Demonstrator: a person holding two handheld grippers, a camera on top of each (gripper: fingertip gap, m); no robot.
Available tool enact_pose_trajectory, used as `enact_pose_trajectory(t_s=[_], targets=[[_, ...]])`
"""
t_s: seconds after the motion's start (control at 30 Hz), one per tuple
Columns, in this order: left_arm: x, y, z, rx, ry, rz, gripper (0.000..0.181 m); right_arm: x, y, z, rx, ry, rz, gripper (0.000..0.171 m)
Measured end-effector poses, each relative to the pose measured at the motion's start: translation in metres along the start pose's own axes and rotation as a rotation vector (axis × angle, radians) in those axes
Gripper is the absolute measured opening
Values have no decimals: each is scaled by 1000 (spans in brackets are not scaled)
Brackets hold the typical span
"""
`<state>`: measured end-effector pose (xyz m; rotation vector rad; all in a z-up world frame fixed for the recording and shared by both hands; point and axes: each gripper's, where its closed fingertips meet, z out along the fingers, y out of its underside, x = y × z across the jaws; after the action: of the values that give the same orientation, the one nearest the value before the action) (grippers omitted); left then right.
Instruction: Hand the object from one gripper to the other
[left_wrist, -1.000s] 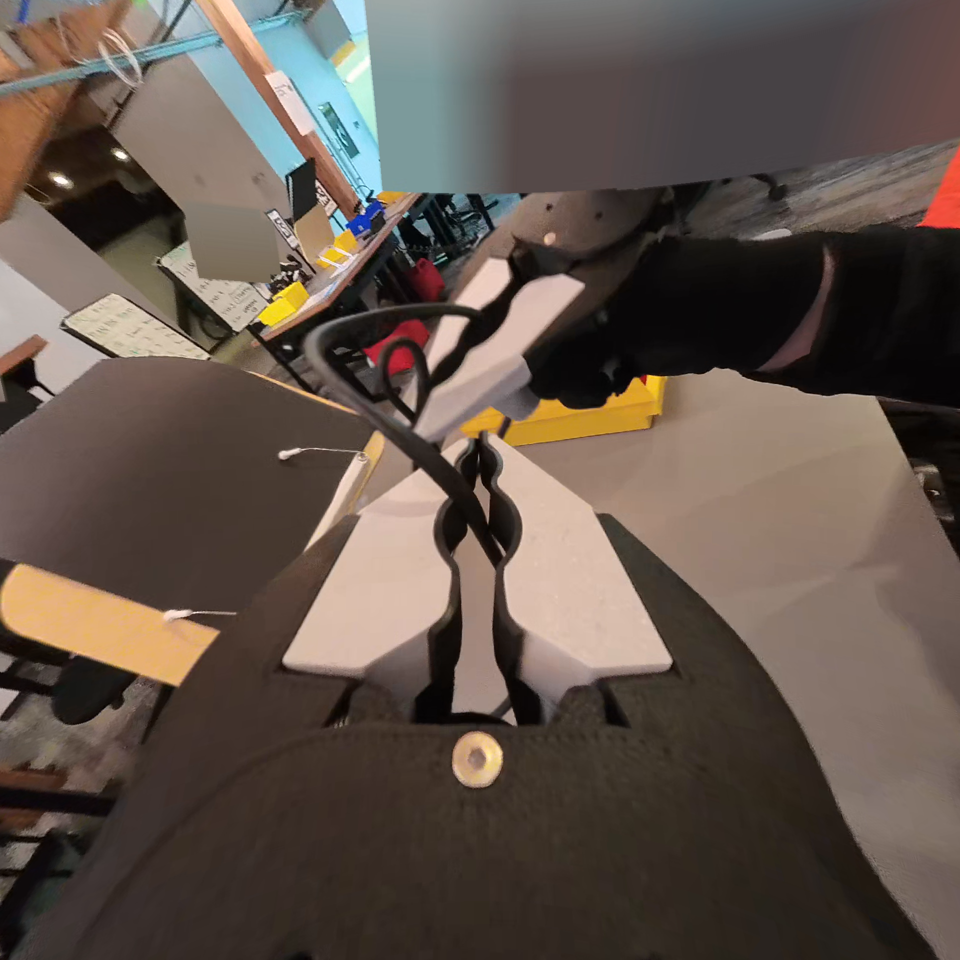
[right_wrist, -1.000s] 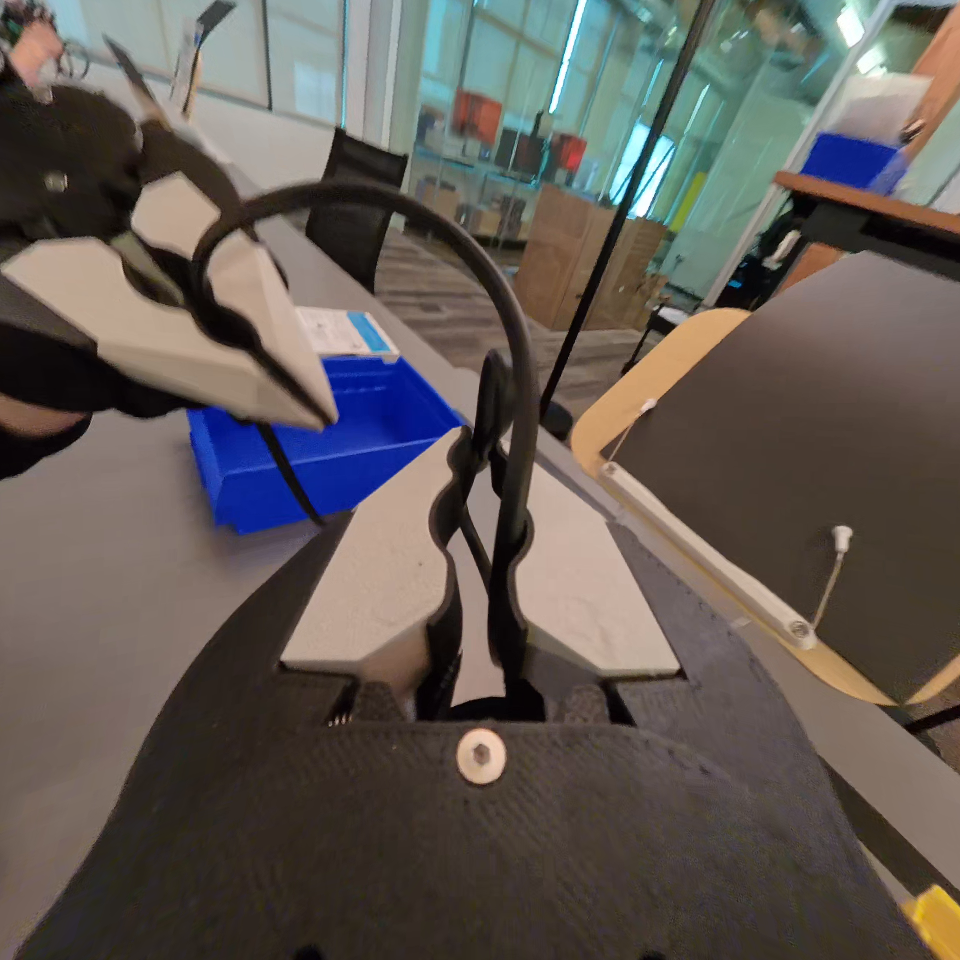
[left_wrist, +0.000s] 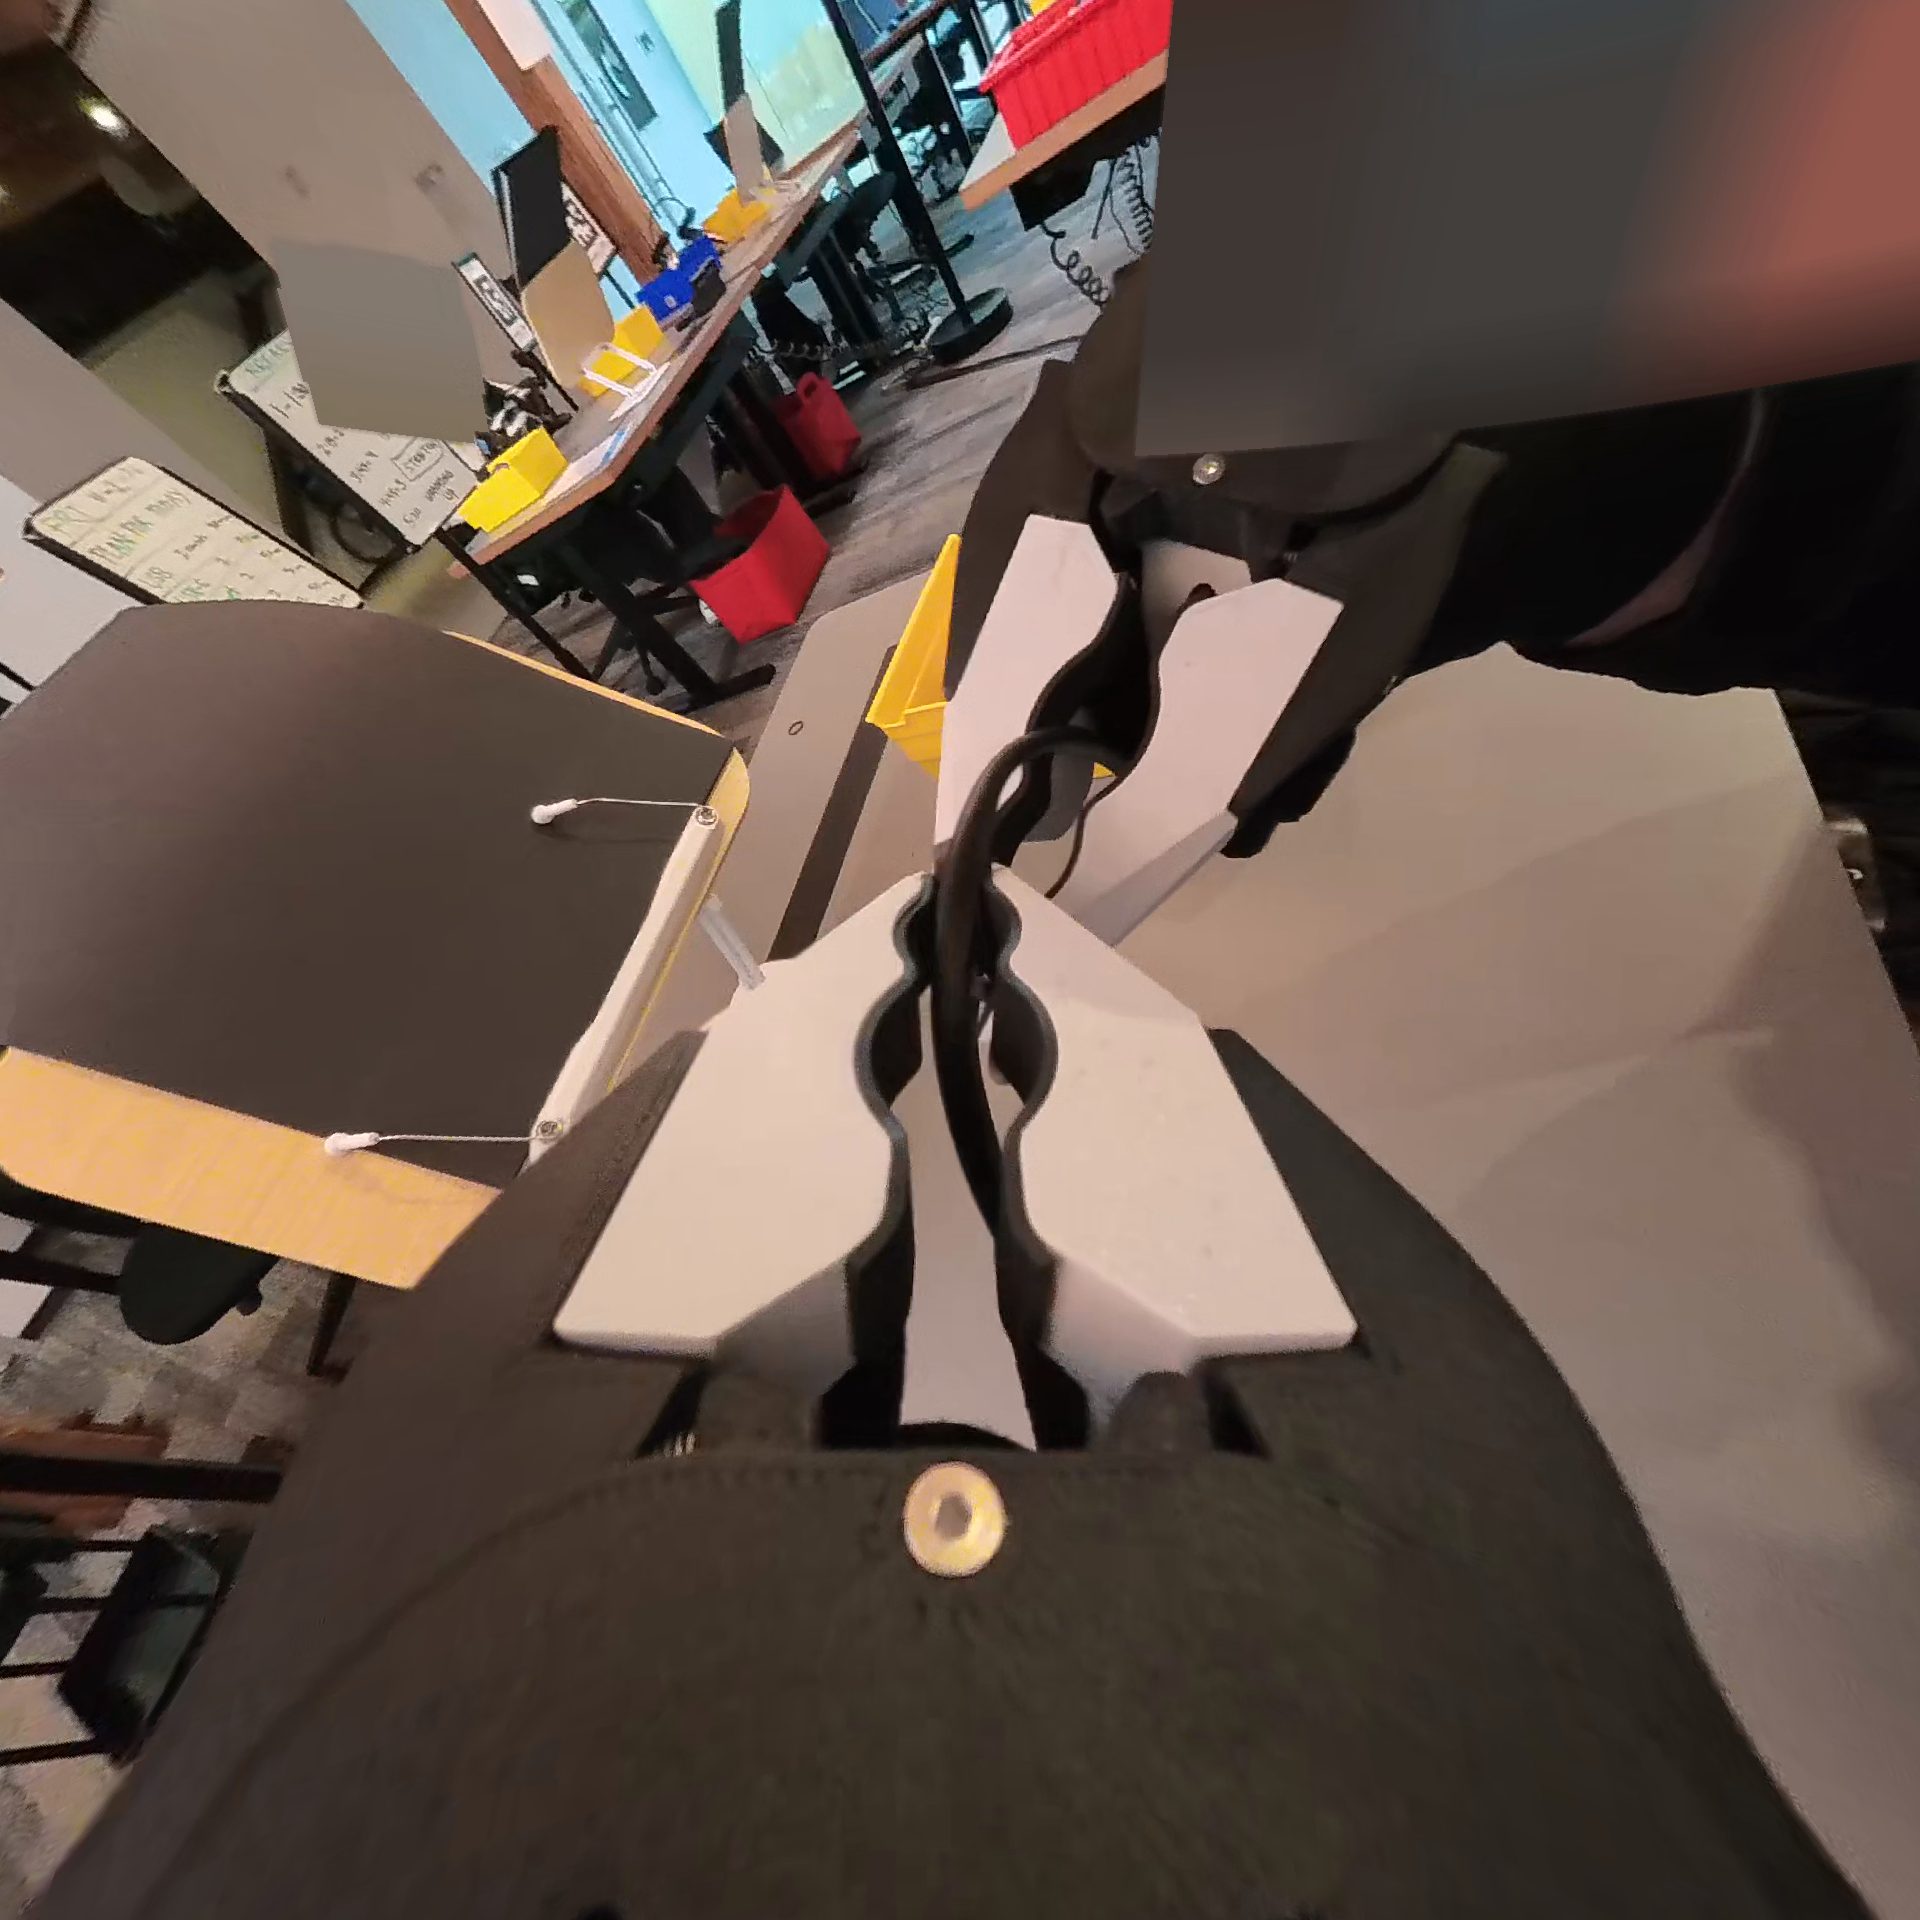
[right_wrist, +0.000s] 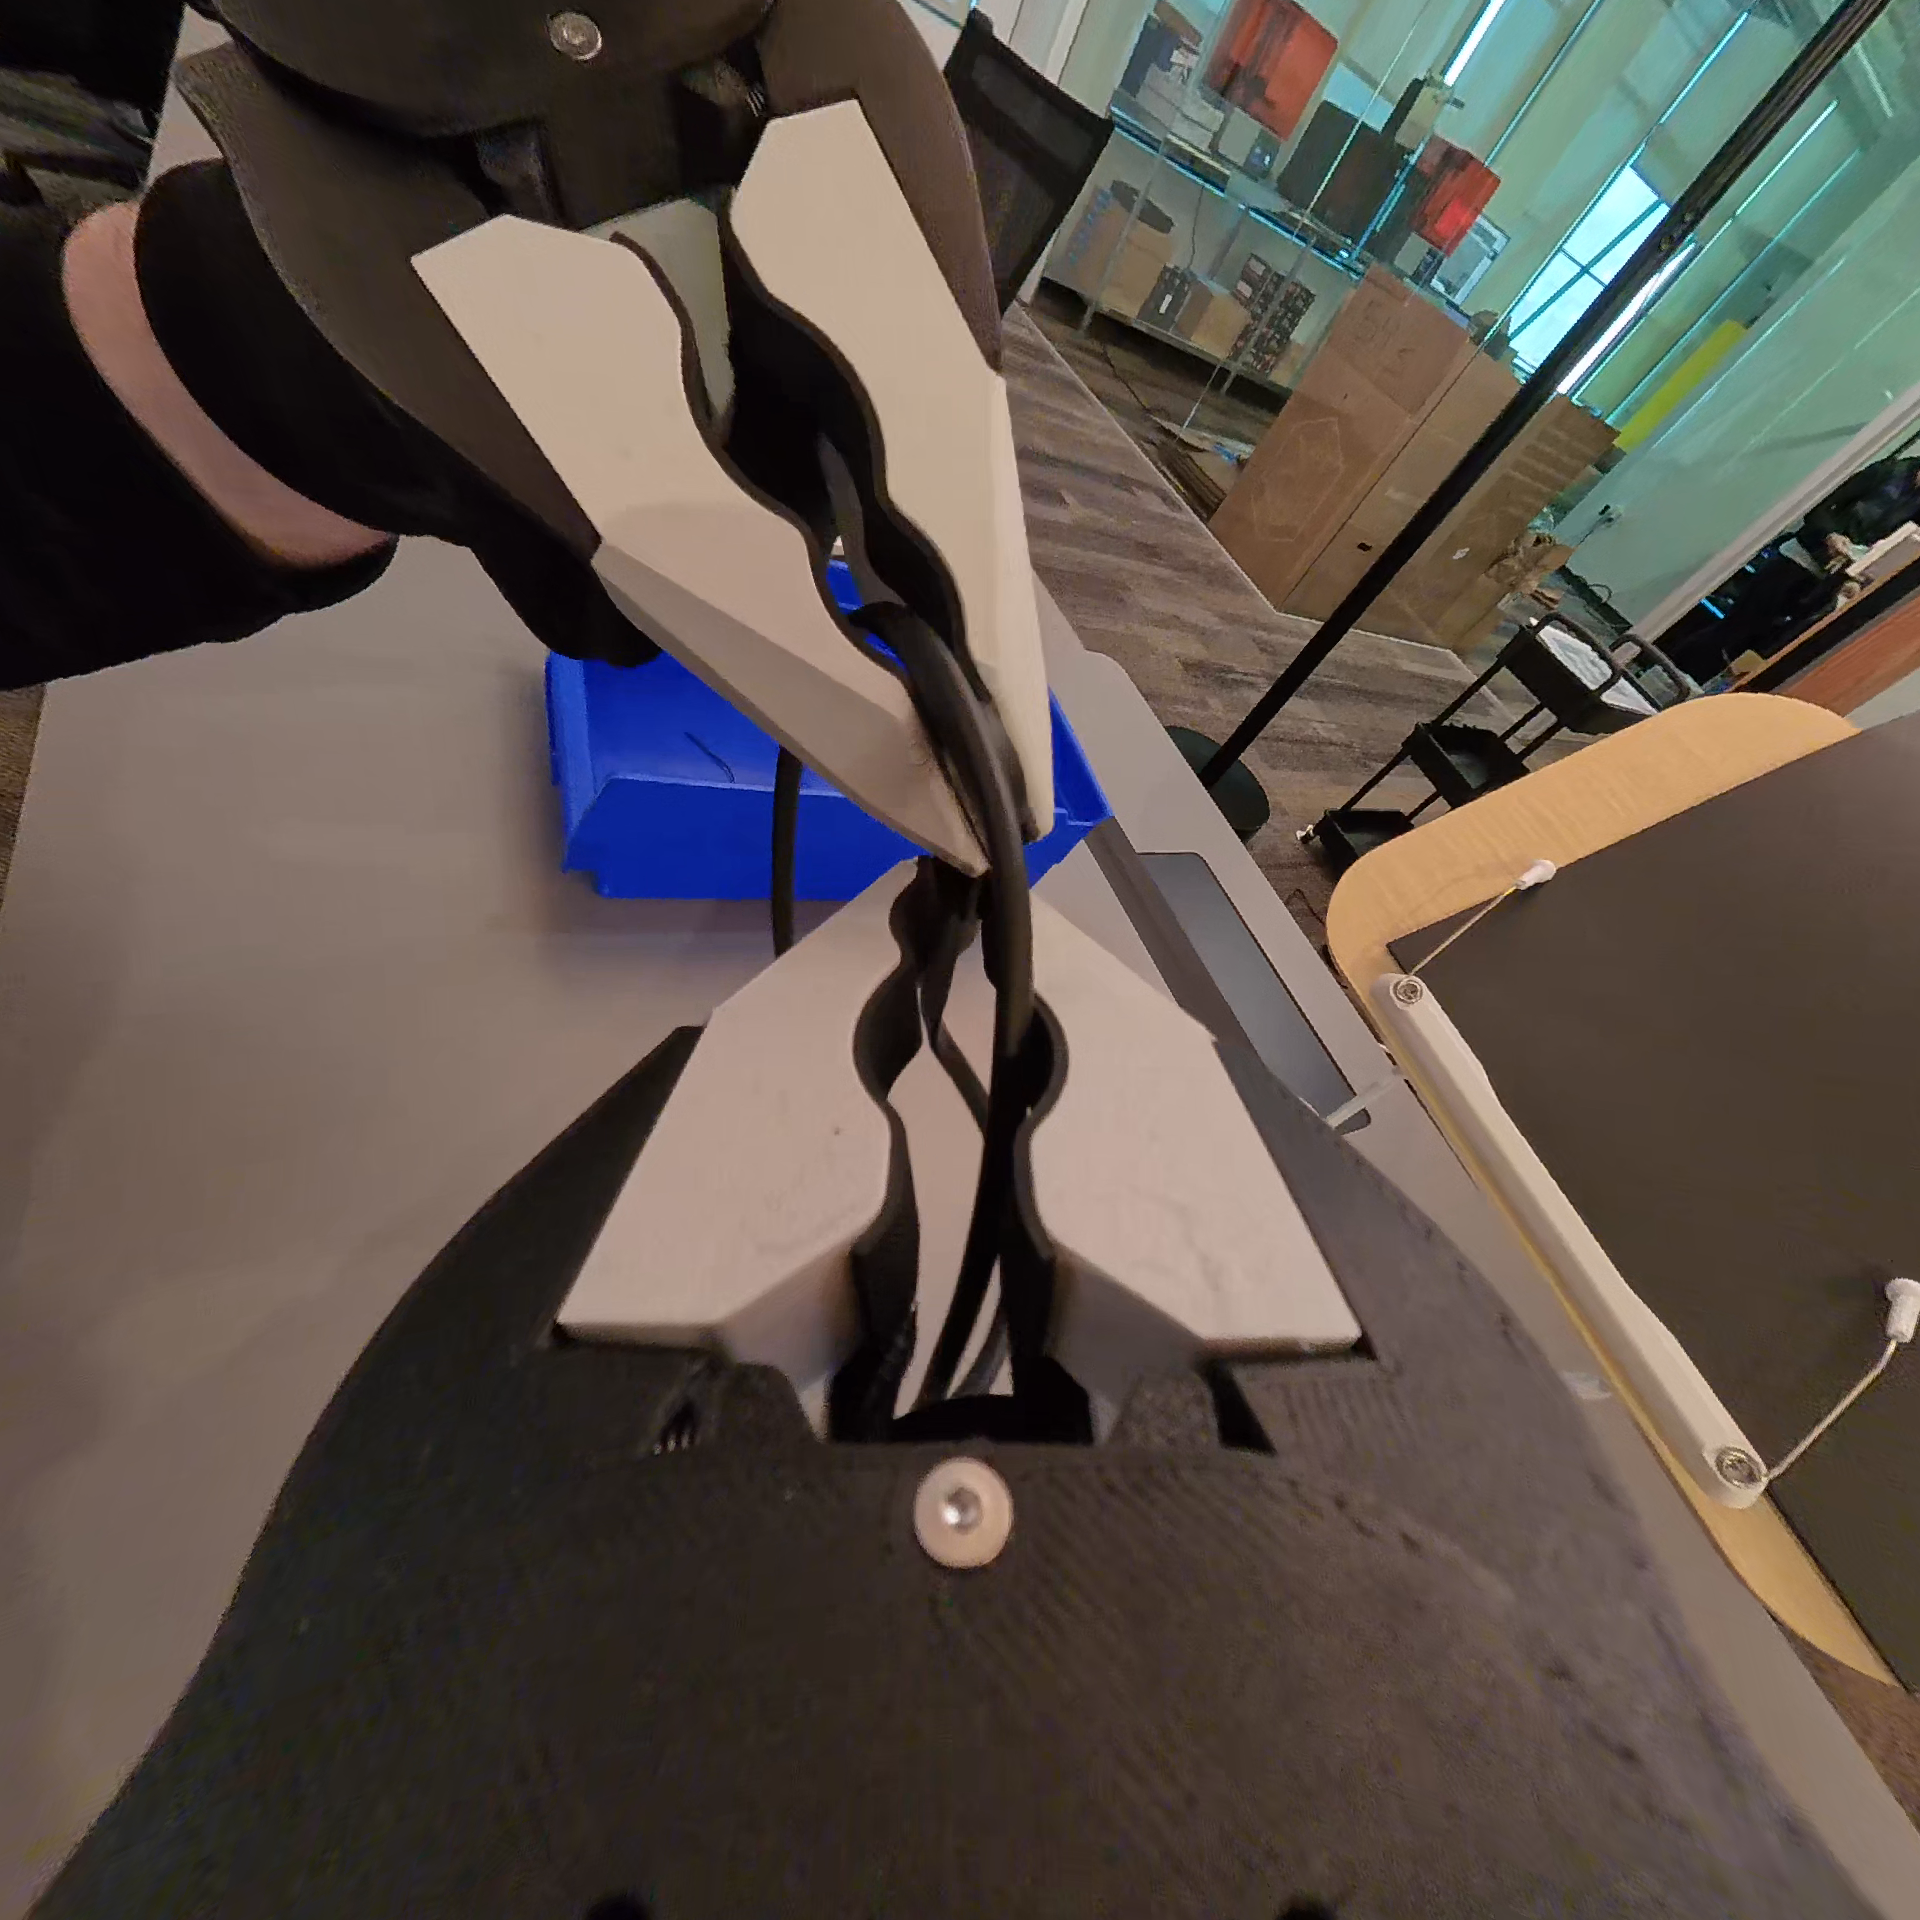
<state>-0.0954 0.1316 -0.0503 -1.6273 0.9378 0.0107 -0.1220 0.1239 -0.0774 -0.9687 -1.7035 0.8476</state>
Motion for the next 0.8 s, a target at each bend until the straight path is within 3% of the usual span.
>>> enact_pose_trajectory(t_s=[0.1,0.23,0.4,0.6,0.8], targets=[[-6,1,-1,2,-22,-29,2,3,-1,1,8,18,3,9],[-23,5,-6,10,-73,-114,3,15,3,0,-13,94,-17,42],[-26,3,-13,76,-1,-236,3,18,-12,-11,57,123,-88,61],[-11,2,-17,80,124,-230,3,5,-19,-12,68,73,-134,60],[-3,-7,-18,102,150,-223,3,-7,-13,3,78,-34,18,46]])
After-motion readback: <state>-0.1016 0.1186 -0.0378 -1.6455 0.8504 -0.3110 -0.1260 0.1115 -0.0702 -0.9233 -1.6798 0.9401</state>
